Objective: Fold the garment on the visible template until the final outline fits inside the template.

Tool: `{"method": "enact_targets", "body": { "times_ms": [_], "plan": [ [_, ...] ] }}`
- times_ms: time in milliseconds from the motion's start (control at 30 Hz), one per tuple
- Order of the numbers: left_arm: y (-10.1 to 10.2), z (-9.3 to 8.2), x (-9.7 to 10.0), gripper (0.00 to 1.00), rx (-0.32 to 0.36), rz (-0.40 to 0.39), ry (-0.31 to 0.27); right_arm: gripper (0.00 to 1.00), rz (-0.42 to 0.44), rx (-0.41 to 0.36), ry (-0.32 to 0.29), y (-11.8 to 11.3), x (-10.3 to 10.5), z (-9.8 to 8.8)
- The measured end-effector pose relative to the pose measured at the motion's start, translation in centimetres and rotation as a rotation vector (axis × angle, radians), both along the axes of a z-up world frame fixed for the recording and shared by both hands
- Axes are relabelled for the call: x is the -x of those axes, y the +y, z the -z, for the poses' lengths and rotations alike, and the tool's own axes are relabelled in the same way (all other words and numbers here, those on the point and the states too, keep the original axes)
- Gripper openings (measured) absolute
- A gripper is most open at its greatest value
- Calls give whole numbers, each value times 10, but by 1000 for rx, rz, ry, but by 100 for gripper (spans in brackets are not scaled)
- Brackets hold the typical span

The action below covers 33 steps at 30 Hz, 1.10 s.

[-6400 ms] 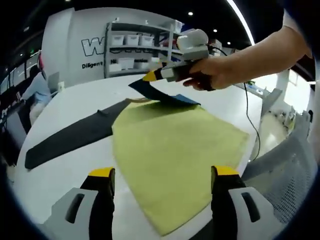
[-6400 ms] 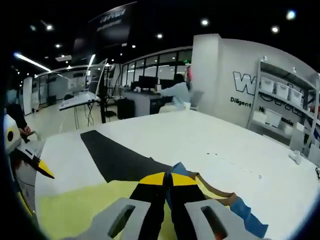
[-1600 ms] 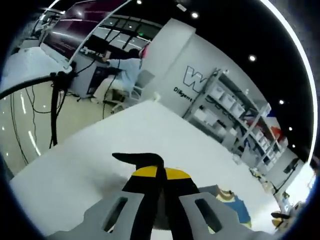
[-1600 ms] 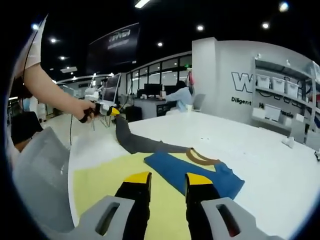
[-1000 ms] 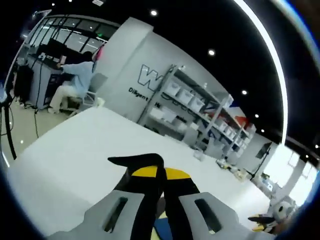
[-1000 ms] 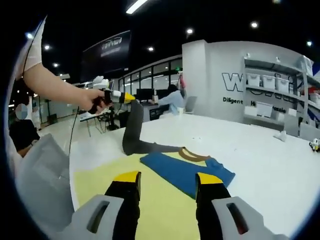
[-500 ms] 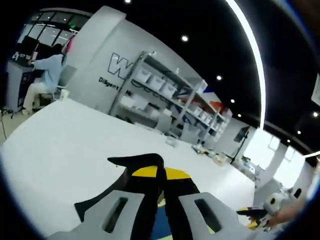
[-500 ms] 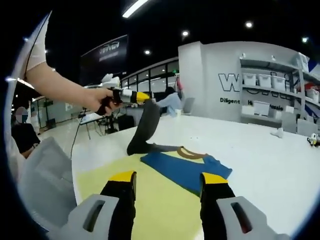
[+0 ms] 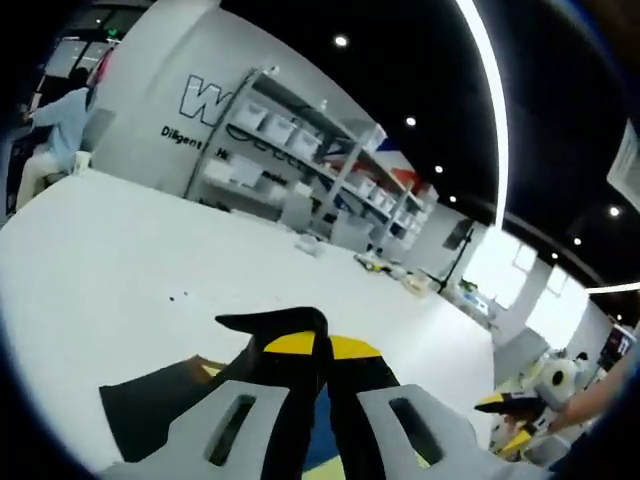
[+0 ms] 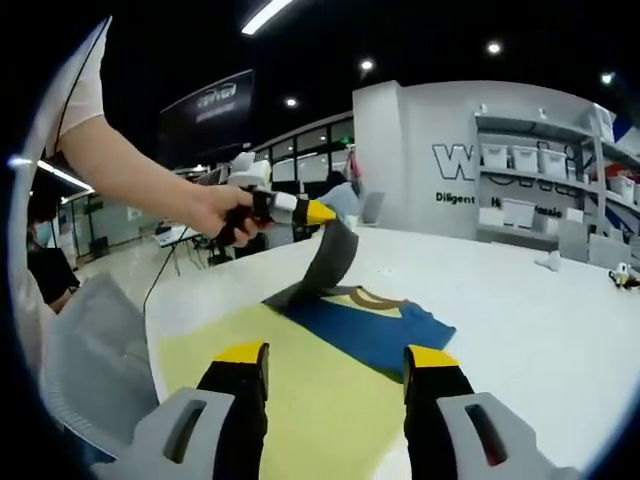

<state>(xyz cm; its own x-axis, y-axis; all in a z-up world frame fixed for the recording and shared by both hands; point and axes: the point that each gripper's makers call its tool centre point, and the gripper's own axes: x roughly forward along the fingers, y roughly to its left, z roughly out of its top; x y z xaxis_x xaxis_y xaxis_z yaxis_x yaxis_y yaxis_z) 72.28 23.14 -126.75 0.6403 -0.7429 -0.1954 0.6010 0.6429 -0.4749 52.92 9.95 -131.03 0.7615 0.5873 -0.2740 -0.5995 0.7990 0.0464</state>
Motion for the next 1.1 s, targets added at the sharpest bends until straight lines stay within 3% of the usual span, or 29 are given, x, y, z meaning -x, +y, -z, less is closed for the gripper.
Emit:
{"method": "enact_targets", "body": {
  "times_ms": [167, 300, 400, 533, 767, 1000, 1100],
  "plan": [
    [-25, 26, 10, 1, -66, 42, 12, 52, 0, 13, 12, -5, 4, 2],
    [-36, 51, 9, 1, -154, 59, 9, 52, 1, 17, 18, -9, 4, 1],
    [-44, 60, 14, 1, -189, 68, 7, 52, -5, 23, 21, -9, 5, 2],
    [-56, 79, 15, 1, -269, 122, -5, 53, -9, 26, 27, -8, 4, 2],
    [-75, 86, 23, 1, -286, 187, -12, 52, -13, 24, 36, -7, 6, 6],
    [-92, 98, 34, 1, -293, 262, 19, 52, -7, 18, 50, -8, 9, 11],
    [-93, 105, 31, 1, -312, 247, 27, 52, -4, 18, 56, -9, 10, 13]
  ]
}}
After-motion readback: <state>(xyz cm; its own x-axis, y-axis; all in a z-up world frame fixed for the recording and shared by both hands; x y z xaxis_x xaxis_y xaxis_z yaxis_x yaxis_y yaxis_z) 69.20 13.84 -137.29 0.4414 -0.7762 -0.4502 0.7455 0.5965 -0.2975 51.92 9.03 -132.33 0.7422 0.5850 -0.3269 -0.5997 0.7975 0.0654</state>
